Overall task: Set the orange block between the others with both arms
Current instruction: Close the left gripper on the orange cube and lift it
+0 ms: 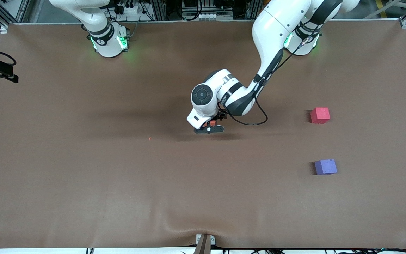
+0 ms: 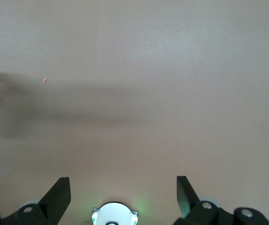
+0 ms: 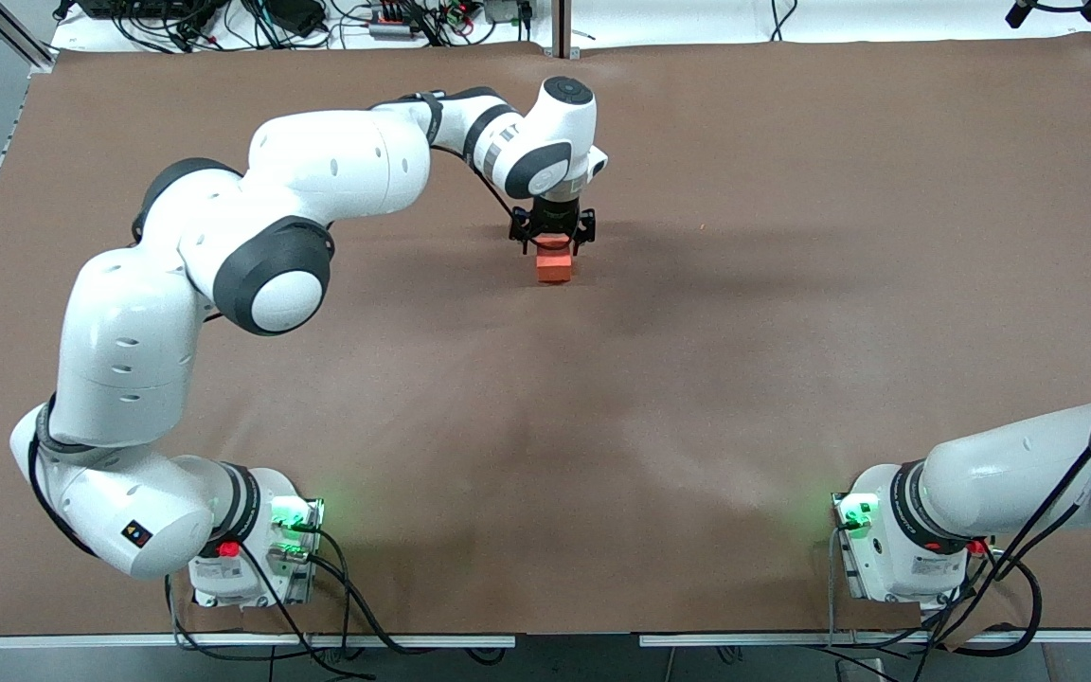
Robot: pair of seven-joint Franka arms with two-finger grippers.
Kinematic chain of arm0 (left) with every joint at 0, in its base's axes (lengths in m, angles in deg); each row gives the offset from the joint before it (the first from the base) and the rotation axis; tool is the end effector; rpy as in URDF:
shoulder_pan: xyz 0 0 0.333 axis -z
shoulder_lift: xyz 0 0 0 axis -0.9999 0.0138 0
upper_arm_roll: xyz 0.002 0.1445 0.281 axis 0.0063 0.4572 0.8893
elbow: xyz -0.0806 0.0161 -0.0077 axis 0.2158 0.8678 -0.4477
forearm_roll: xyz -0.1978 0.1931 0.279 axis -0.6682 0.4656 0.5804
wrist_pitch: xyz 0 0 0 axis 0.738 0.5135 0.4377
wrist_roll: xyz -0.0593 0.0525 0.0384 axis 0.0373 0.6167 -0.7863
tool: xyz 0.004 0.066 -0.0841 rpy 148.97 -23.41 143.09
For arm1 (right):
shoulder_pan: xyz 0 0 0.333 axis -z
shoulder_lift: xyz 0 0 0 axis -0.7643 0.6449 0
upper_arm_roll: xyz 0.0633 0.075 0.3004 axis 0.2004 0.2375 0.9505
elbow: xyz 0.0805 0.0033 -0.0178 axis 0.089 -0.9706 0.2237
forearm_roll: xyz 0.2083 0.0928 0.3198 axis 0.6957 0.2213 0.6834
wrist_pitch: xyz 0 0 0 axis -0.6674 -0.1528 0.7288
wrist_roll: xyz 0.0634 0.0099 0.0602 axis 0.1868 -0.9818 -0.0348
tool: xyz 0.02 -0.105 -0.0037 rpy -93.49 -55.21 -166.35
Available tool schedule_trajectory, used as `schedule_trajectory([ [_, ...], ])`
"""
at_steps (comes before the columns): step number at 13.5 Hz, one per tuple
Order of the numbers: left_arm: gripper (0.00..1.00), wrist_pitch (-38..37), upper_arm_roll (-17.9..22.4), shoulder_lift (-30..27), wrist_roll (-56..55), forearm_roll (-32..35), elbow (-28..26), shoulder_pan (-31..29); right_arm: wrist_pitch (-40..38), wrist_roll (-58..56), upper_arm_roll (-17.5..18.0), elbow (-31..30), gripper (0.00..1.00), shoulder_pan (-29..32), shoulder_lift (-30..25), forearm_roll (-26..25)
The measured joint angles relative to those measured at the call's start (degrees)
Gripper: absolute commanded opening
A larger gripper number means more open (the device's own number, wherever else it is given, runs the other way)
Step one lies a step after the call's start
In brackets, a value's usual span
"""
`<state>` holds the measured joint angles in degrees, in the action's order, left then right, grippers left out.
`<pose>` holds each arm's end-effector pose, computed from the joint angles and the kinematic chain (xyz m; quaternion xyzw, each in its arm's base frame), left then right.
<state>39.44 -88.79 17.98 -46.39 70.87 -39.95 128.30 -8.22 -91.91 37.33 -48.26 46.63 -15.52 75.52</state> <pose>0.4741 -0.5181 0.2070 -0.9959 -0.0111 0.0772 0.0454 0.5384 -0.0495 0.6521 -0.9966 -0.0420 0.0704 0.0075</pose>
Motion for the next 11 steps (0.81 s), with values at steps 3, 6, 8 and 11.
schedule_trajectory([
  [3, 0.22, 0.1, 0.0, 0.0, 0.0, 0.0, -0.7, 0.0, 0.0, 0.0, 0.0, 0.0, 1.00, 0.0, 0.0, 0.0],
  [6, 0.00, 0.1, 0.0, -0.3, 0.0, 0.0, -0.6, -0.1, -0.1, 0.0, 0.0, 0.0, 1.00, 0.0, 0.0, 0.0],
  [8, 0.00, -1.4, 0.4, -1.7, 0.0, 0.0, -0.4, -1.1, -0.1, 0.0, 0.0, 0.0, 1.00, -0.1, 0.0, 0.0],
  [11, 0.00, -7.1, 0.6, -8.6, 3.1, 0.2, -0.8, -6.9, -0.1, 0.0, 0.0, 0.0, 1.00, -0.1, 0.0, 0.0],
])
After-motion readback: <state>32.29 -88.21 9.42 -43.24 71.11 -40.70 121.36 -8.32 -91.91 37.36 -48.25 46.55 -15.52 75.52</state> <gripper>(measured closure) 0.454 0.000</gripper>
